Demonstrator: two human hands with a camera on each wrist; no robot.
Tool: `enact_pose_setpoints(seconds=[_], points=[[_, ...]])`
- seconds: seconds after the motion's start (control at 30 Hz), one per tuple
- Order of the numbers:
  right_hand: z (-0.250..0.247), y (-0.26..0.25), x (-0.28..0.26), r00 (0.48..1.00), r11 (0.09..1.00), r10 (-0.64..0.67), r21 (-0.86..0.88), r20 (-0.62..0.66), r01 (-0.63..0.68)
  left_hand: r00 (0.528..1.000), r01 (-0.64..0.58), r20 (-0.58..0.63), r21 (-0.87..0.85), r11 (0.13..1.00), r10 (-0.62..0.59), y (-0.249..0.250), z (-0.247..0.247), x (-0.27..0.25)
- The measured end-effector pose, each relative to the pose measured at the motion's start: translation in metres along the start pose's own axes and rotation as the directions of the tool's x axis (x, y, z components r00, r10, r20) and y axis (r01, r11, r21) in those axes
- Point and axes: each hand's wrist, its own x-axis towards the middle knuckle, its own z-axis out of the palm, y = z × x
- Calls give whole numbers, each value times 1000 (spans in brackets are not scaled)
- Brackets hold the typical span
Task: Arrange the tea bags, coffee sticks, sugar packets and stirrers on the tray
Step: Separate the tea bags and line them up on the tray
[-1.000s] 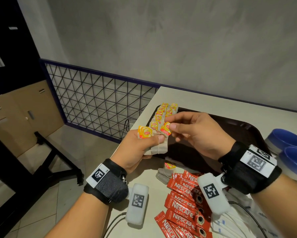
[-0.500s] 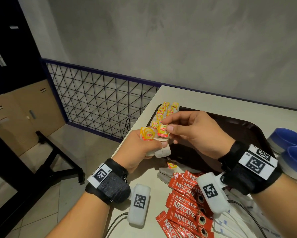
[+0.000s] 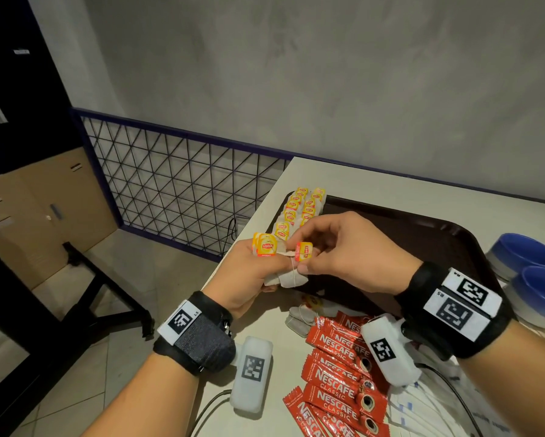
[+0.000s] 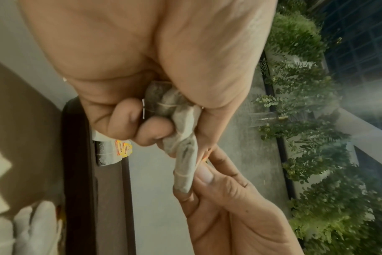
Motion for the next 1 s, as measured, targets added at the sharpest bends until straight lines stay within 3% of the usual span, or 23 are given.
enact_pose_setpoints(seconds=[0.17,0.33,0.57,0.8,1.0], points=[[-3,0,0,1000,1000,21,6,-2,-21,1000,-6,-28,26,1000,7,-4,-5,3],[-3,-1,-1,998,998,56,25,-27,-55,1000,-6,28,52,999,4,-3,-4,1],[-5,-2,0,988,990,132,56,-83,-127,999,-39,26,-11,999,40,-4,-4,3],[-5,-2,-2,987,988,124,99,-97,-115,997,-78,-11,-84,993,78,-5,-4,6],[-2,-4,-2,987,981,92,183,-135,-67,988,-149,-39,-41,988,148,-8,-5,8]])
